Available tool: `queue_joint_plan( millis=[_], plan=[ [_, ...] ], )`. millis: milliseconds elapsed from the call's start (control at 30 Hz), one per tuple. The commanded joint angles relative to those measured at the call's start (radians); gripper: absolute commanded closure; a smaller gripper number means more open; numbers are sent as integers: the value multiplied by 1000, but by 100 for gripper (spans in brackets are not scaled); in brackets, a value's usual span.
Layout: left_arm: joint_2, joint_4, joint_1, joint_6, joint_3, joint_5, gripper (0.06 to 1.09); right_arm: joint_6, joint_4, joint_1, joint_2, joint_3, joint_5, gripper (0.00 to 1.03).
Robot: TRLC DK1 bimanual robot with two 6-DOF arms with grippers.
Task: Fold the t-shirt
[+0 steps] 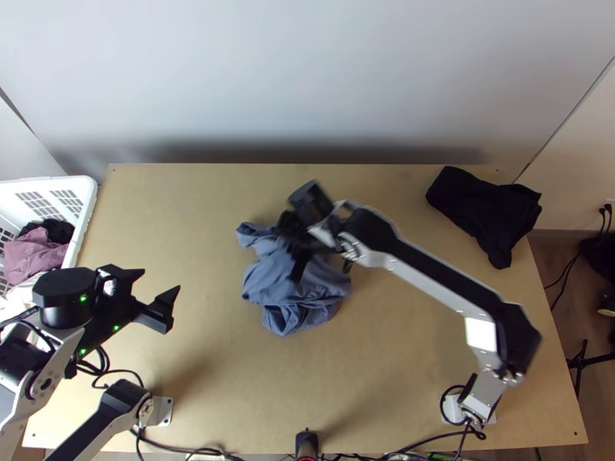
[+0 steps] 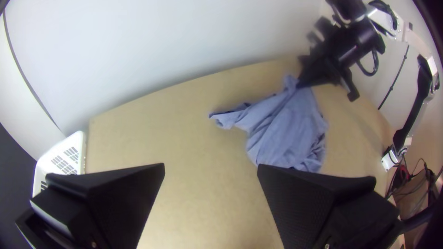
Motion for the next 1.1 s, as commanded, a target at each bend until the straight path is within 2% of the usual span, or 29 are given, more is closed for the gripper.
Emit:
queue_joint_plan(
  millis=[0, 133, 367, 467, 600, 667, 800, 967, 1067],
  plan=[
    [29, 27, -19, 40, -22, 4, 11, -77, -21, -58, -135, 23, 103, 100],
    [65, 62, -25, 72, -13, 4, 11, -104, -88, -64, -176, 77, 136, 100],
    [129, 114, -82, 51, 27, 5, 11, -113, -168, -38, -249, 38, 147, 100],
    [129, 117, -86, 49, 28, 5, 11, -146, -171, 0, -281, 35, 212, 100],
    [121, 117, -86, 48, 22, 5, 11, -241, -157, 71, -321, 37, 388, 100],
    [120, 119, -86, 45, 22, 5, 11, -264, -110, 85, -348, 48, 443, 100],
    [118, 120, -85, 37, 22, 5, 11, -328, -50, 74, -379, 124, 511, 100],
    [120, 130, -88, 35, 11, 5, 11, -544, 110, 98, -410, 169, 604, 100],
    [137, 145, -105, 35, 8, 5, 11, -571, 105, 155, -431, 167, 626, 100]
  ],
)
